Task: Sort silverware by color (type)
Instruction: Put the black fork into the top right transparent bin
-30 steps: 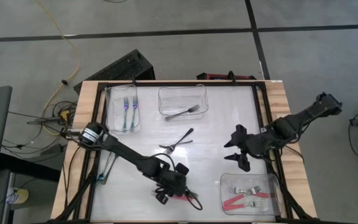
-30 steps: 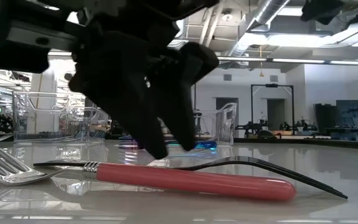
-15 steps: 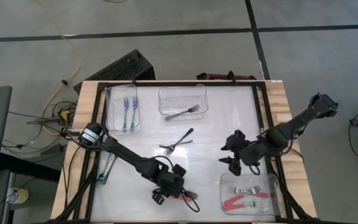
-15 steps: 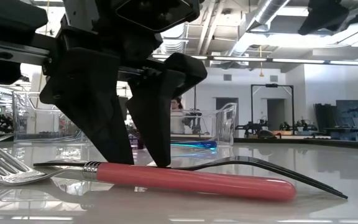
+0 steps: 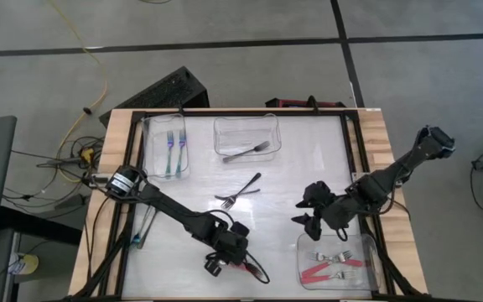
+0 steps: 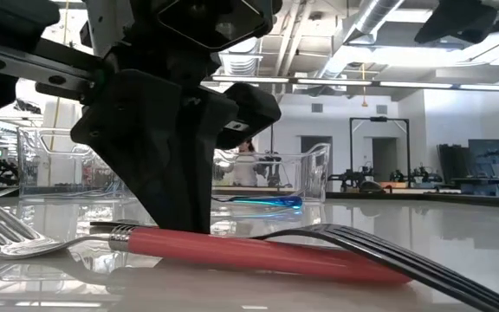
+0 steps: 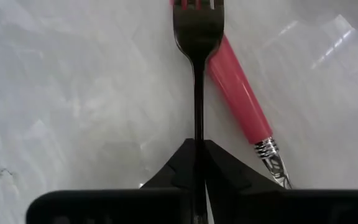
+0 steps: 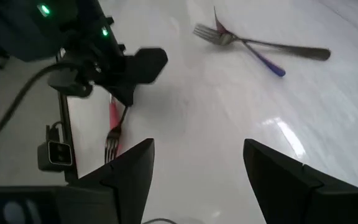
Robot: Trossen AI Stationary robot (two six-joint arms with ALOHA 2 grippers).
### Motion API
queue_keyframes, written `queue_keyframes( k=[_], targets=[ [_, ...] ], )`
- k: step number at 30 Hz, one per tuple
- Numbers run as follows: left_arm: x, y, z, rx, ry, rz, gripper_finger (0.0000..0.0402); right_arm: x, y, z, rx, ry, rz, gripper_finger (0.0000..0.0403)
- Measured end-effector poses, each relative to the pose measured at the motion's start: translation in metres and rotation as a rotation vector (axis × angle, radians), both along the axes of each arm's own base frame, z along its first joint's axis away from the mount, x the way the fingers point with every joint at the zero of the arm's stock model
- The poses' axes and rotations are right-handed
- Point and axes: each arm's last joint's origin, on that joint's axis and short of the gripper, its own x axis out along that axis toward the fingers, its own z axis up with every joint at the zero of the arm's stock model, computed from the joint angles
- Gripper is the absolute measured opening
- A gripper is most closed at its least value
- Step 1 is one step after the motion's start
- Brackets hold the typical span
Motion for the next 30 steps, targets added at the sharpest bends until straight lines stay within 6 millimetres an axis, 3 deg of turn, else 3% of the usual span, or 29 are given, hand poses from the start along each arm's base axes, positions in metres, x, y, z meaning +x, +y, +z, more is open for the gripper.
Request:
queue_keyframes(
  k=[4, 8, 12, 21, 26, 30],
  targets=[
    [0.003, 0.006, 0.002, -0.001, -0.017, 0.052, 0.0003, -0.002, 0.002, 0.0, -0.004, -0.01, -0.006, 0.0271],
    [0.007, 0.021, 0.018, 0.095, -0.1, 0.102, 0.0002, -0.002, 0.003, 0.001, 0.001, -0.014, -0.009, 0.0271],
    [0.009, 0.043, 0.045, 0.189, -0.2, 0.209, 0.0001, -0.001, 0.003, 0.001, 0.008, -0.021, -0.015, 0.0271],
    [0.005, 0.102, 0.112, 0.121, -0.38, 0.377, 0.0, 0.003, 0.005, 0.003, -0.004, -0.062, 0.009, 0.0271],
    [-0.012, 0.132, 0.129, -0.176, -0.647, 0.416, 0.0, 0.004, 0.004, 0.003, -0.03, -0.067, 0.004, 0.0271],
    [-0.046, 0.151, 0.12, -0.495, -0.964, 0.476, 0.0, 0.005, 0.004, 0.004, -0.047, -0.086, -0.006, 0.0271]
  ],
)
